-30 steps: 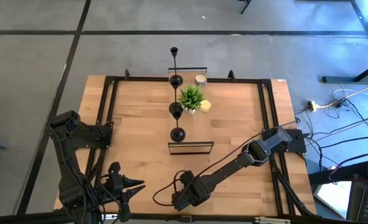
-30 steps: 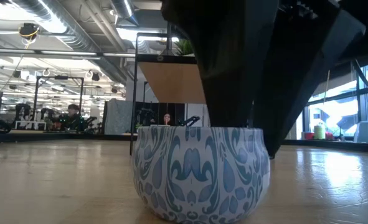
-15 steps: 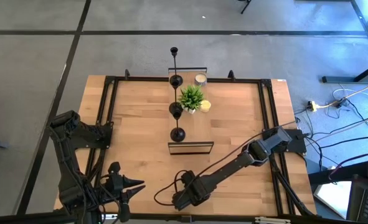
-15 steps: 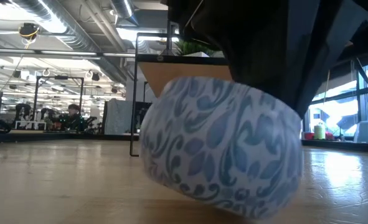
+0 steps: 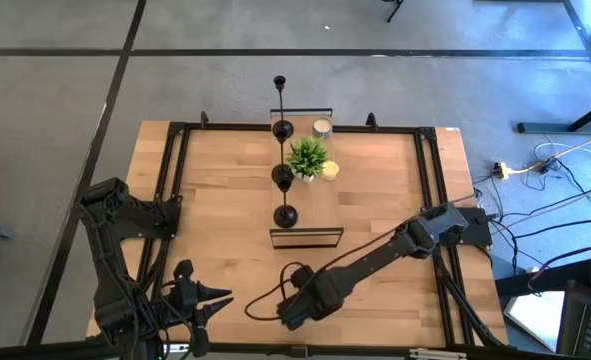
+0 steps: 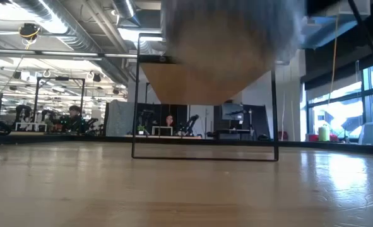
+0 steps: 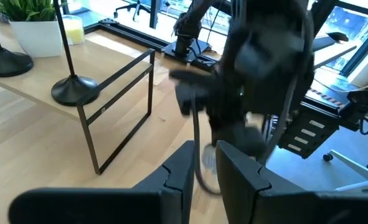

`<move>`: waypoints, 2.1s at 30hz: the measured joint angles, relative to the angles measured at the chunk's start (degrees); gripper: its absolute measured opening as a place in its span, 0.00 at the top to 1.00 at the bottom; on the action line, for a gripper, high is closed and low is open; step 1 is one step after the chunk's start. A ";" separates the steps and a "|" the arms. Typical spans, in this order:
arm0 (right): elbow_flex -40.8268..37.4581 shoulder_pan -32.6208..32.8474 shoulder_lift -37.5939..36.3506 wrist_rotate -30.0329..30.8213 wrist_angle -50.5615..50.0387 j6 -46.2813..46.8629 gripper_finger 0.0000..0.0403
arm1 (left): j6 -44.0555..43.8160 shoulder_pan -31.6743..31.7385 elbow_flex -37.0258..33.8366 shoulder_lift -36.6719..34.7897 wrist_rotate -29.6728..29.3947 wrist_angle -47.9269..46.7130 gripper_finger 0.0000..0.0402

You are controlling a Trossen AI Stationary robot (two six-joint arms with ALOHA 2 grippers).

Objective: Pick & Place candle stick holders
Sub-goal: Put the blue scented candle on the shelf

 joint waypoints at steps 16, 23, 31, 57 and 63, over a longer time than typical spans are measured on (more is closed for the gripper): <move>0.05 -6.75 -16.18 5.81 -10.78 -5.99 1.00 | 0.96 -0.02 0.00 0.00 0.32 0.00 0.85; 0.07 -12.17 -19.42 5.80 -10.76 -13.64 1.00 | 0.52 0.00 0.00 0.00 0.64 0.02 0.85; 0.05 -18.41 -19.71 2.89 -10.74 -21.79 1.00 | -0.13 -0.33 0.00 0.00 2.54 0.40 0.85; 0.01 -15.73 -23.98 7.50 -10.74 -47.17 1.00 | -2.77 -3.06 0.00 0.00 2.64 0.47 0.85; 0.01 -14.27 -24.02 9.49 -10.74 -58.51 1.00 | -4.39 -2.64 0.00 0.00 1.25 0.44 0.85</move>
